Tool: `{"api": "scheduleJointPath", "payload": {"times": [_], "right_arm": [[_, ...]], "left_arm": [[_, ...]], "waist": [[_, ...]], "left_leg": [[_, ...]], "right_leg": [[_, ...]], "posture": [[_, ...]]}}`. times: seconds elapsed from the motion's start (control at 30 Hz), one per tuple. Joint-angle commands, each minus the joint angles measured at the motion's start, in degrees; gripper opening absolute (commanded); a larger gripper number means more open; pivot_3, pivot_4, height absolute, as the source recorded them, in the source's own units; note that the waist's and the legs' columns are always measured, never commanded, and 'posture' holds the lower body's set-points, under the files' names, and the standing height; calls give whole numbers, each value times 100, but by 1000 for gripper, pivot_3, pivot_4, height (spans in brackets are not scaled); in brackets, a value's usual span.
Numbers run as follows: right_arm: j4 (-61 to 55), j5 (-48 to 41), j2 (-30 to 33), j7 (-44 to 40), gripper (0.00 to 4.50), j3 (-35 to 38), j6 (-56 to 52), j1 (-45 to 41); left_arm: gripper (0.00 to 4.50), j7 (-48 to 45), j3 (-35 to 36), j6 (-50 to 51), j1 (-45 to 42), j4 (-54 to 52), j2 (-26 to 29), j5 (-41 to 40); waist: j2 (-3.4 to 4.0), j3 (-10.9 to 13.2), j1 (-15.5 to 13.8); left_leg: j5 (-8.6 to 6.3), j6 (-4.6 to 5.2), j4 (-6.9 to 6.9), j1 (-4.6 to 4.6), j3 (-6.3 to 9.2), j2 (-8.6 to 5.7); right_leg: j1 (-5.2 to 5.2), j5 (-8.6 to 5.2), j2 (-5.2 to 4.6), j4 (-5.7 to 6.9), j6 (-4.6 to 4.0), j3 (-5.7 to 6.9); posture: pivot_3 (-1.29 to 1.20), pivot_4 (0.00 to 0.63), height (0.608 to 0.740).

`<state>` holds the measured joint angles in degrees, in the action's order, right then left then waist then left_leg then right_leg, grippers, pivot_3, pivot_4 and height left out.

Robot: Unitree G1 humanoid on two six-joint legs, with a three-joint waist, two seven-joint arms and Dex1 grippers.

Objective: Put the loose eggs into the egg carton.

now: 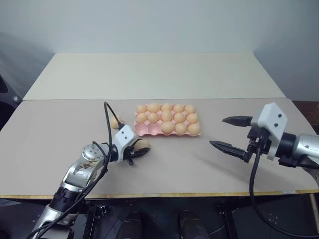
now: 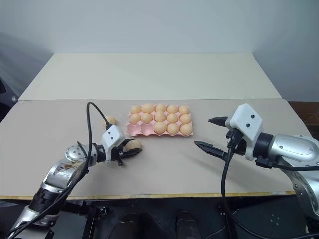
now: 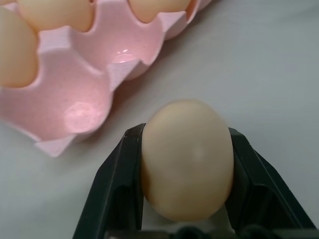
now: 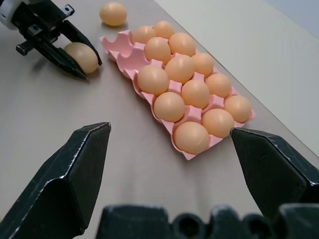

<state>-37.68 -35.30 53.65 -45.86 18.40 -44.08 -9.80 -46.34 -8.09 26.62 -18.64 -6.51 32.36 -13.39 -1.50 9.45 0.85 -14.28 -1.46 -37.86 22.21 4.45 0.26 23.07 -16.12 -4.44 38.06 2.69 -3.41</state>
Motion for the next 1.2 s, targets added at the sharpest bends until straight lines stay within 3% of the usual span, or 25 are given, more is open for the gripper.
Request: {"api": "scheduleJointPath", "payload": {"times": [0.03, 0.3, 0.47, 0.63, 0.8, 0.93, 1.1, 1.2], "right_arm": [[-200, -177, 17, 58, 4500, 208, -8, 39], [-240, -288, 41, 160, 4500, 142, 19, 16], [-306, -301, 50, 183, 4500, 152, 28, 39], [-460, -421, 59, 276, 4500, 330, -81, 91], [-571, -519, 49, 452, 4500, 466, -176, 168], [-573, -676, 49, 492, 4500, 586, -228, 128], [-506, -729, 95, 447, 4500, 569, -152, 154], [-361, -680, 103, 284, 4500, 482, 2, 127]], "left_arm": [[1738, -221, 369, -80, 19, -446, 98, -361], [1738, 273, 692, 754, -847, -534, -314, -888], [1738, 780, 37, 536, -1619, 489, -894, -124], [1738, 1013, -245, 424, -2001, 1203, -1098, 345], [3290, 778, -201, 402, -2034, 1104, -1062, 316], [4434, 601, 103, 743, -1871, 169, -753, 46], [4434, 223, 783, 1291, -1413, -1032, 34, -561], [4434, -252, 1606, 1423, -934, -1535, 694, -1151]], "waist": [[0, 0, -3], [-1, 0, -31], [-2, 0, -30], [-2, 0, 18], [-2, 0, 5], [-2, 0, 4], [-1, 0, 40], [-1, 0, 42]], "left_leg": [[0, 0, 0, 0, 0, 0], [0, 0, -8, 0, 3, -1], [0, 0, -8, 1, 3, -7], [-2, 3, -8, 7, 3, -9], [-2, 3, -8, 3, 4, -10], [-2, 3, -9, 7, 4, -10], [-2, 4, -8, 8, 4, -6], [-2, 4, -8, 1, 3, -5]], "right_leg": [[0, 0, -1, -1, 0, 0], [-9, 3, -1, 0, 5, 5], [-11, 3, -3, -4, 5, 5], [0, 3, -1, -1, 5, 0], [-5, 3, -3, 0, 6, -1], [0, 3, -3, -1, 6, -1], [4, 3, -1, -1, 6, -4], [-1, 3, -1, 1, 6, -4]], "posture": [[0, 150, 740], [0, 150, 740], [0, 150, 740], [0, 150, 740], [0, 150, 740], [0, 150, 740], [0, 150, 740], [0, 150, 740]]}}
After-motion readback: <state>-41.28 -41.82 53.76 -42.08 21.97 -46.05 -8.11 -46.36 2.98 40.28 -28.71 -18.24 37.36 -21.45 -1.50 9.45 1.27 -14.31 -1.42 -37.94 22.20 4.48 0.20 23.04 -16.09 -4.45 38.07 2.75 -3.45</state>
